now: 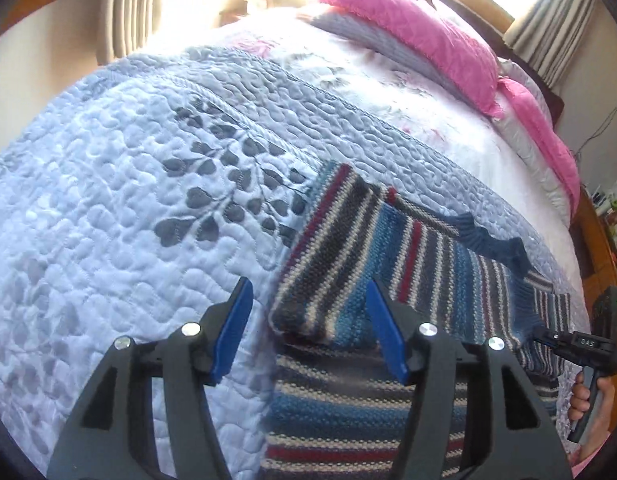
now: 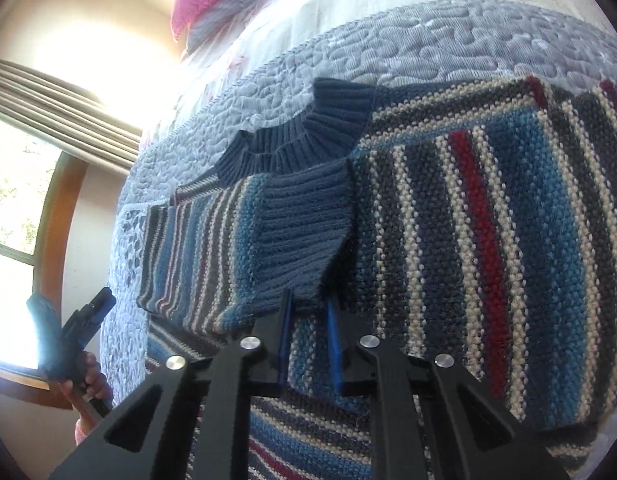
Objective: Fold small clothes
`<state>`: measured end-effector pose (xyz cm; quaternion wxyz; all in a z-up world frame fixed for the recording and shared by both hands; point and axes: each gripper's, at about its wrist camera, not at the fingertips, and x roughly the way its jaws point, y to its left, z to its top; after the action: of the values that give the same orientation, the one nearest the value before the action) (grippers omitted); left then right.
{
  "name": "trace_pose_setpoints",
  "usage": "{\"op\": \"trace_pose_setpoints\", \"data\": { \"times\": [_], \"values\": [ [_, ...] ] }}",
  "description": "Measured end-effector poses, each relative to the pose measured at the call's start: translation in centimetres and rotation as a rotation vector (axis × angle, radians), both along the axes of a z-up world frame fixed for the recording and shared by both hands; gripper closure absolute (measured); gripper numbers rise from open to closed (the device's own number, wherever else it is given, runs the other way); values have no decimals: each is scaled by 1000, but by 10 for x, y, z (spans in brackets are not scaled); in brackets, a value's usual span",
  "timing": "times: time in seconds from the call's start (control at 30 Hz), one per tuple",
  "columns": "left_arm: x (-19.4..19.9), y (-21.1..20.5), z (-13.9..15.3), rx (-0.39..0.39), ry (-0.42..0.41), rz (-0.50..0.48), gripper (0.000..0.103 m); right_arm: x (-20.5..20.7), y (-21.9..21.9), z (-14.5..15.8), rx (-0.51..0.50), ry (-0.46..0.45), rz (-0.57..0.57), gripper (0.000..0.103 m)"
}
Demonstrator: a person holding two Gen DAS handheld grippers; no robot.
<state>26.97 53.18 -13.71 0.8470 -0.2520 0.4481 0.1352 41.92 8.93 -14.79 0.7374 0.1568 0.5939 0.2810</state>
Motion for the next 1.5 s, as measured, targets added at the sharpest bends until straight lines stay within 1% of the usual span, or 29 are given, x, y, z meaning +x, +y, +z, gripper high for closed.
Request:
{"op": "trace_pose_setpoints", "data": {
  "times": [0.1, 0.13, 0.2, 0.23, 0.3, 0.37, 0.4, 0.43, 0.5, 0.57, 0.6, 0.63, 0.7, 0.77, 0.83, 0.87, 0.9, 0.97, 1.0, 1.03, 1.07, 1.1, 1.13, 1.17, 1.2, 1.23, 1.3, 1.37, 1.5],
  "values": [
    [7, -3, 3, 66, 19, 0, 44, -5, -5, 21, 7, -74, -29, 90],
    [11, -7, 1, 81, 30, -9, 44, -5, -7, 27, -15, -98, -38, 91],
    [21, -19, -5, 105, 54, -29, 44, -7, -7, 30, -128, -153, -52, 91],
    [25, -24, -12, 113, 74, -37, 44, -7, -7, 27, -176, -162, -53, 92],
    [35, -35, -29, 108, 126, -55, 44, -3, -6, 14, -207, -129, -39, 92],
    [43, -44, -47, 107, 195, -73, 45, -4, -10, 1, -247, -100, -20, 82],
    [44, -46, -52, 109, 214, -77, 46, -7, -10, 0, -245, -107, -9, 82],
    [43, -48, -52, 119, 216, -74, 46, -10, -13, 3, -241, -122, -9, 82],
    [35, -50, -41, 136, 170, -69, 46, -19, -22, 17, -233, -170, -29, 80],
    [26, -56, -21, 181, 109, -61, 44, -25, -26, 33, -176, -210, -20, 80],
    [23, -60, -12, 193, 72, -67, 41, -25, -24, 39, -143, -213, -13, 79],
    [21, -64, -4, 192, 35, -80, 38, -25, -22, 42, -115, -210, -5, 77],
    [24, -75, 6, 150, -15, -129, 36, -21, -11, 41, -92, -188, 20, 75],
    [33, -87, 3, 95, -20, -196, 36, -17, 0, 30, -123, -169, 28, 75],
    [40, -92, -11, 83, 20, -210, 36, -11, 2, 11, -157, -118, 15, 75],
    [44, -92, -21, 88, 52, -205, 36, -8, 1, 0, -170, -86, 6, 77],
    [47, -91, -33, 81, 93, -204, 36, -7, -1, -9, -165, -68, 3, 77],
    [49, -85, -57, 46, 168, -198, 41, -8, -5, -16, -136, -61, -1, 77],
    [47, -81, -62, 28, 165, -194, 41, -9, -8, -13, -119, -58, -6, 77],
    [43, -79, -61, 17, 148, -191, 42, -12, -14, -8, -102, -60, -13, 75],
    [39, -77, -56, 8, 139, -181, 42, -17, -19, 0, -84, -73, -21, 69],
    [33, -76, -48, -7, 126, -170, 41, -25, -25, 8, -72, -95, -22, 65],
    [26, -75, -40, -18, 114, -165, 37, -34, -31, 17, -70, -120, -17, 61],
    [16, -75, -32, -17, 101, -165, 34, -45, -38, 25, -79, -140, -16, 60],
    [5, -76, -24, -2, 88, -171, 32, -59, -46, 31, -90, -152, -23, 60],
    [-8, -78, -18, 24, 82, -184, 28, -74, -55, 35, -83, -157, -27, 57],
    [-36, -83, -12, 76, 99, -212, 24, -108, -72, 35, -66, -152, -19, 55],
    [-70, -85, -12, 100, 130, -234, 23, -144, -87, 30, -100, -149, -13, 54],
    [-140, -77, -21, 38, 200, -230, 23, -214, -120, 24, -152, -149, -47, 54]
  ]
}}
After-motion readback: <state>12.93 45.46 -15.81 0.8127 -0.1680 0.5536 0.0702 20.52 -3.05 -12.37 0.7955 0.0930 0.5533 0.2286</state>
